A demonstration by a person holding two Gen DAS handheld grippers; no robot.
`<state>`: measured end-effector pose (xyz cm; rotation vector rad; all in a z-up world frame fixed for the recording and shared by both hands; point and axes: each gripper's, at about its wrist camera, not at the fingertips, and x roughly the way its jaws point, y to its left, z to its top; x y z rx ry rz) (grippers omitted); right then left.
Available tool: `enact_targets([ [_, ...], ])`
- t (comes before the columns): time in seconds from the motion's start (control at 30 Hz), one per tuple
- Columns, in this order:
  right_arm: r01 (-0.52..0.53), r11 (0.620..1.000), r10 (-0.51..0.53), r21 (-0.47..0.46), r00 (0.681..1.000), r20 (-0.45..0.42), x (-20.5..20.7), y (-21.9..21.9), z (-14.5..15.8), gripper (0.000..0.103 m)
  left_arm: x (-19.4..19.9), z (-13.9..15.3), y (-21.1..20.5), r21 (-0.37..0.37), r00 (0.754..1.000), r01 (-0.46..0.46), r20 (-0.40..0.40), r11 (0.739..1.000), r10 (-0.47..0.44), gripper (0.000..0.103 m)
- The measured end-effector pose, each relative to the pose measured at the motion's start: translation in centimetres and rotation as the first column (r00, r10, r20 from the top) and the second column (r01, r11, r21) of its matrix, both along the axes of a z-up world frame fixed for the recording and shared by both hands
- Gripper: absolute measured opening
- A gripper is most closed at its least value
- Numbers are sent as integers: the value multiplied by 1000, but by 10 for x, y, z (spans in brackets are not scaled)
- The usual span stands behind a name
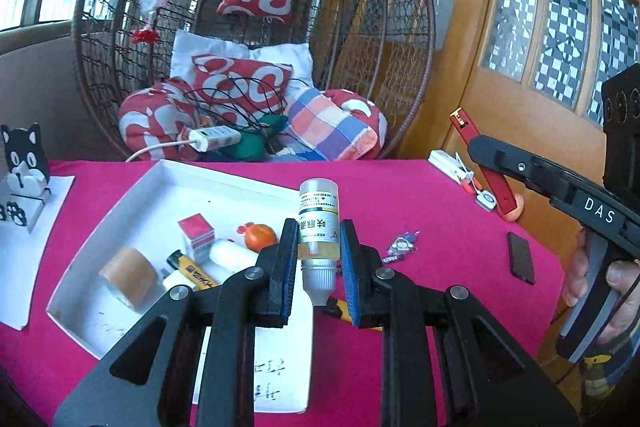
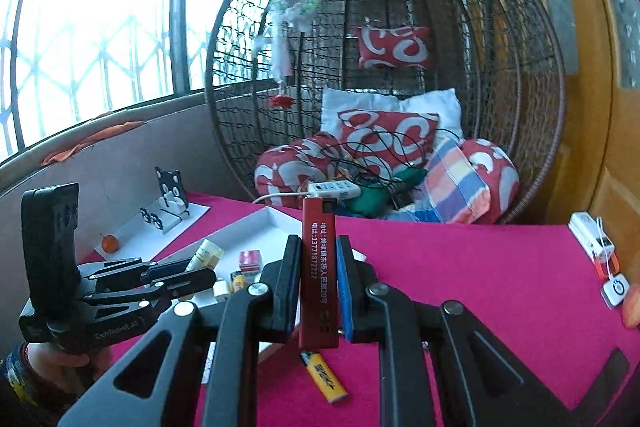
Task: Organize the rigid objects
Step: 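Carry the medicine bottle and red lighter with both tools over the tray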
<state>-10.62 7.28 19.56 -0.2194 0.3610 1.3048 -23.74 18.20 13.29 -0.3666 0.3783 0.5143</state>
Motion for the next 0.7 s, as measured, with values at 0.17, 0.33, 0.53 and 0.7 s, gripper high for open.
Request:
enact_targets([
  [0.17,-30,1000,30,-4,1000,4,-11,11,2,15,-16,2,6,-5,999,-29,20,1000,29,20],
  [0.33,-57,998,57,-13,998,9,-20,20,3,15,-32,3,15,-14,997,-66,37,998,67,20],
  [0.53,-84,996,85,-22,996,12,-29,29,1,15,-43,1,21,-25,994,-98,49,995,99,20],
  [0.7,-98,995,99,-30,995,9,-35,34,-1,15,-47,-1,25,-29,993,-108,49,994,109,20],
])
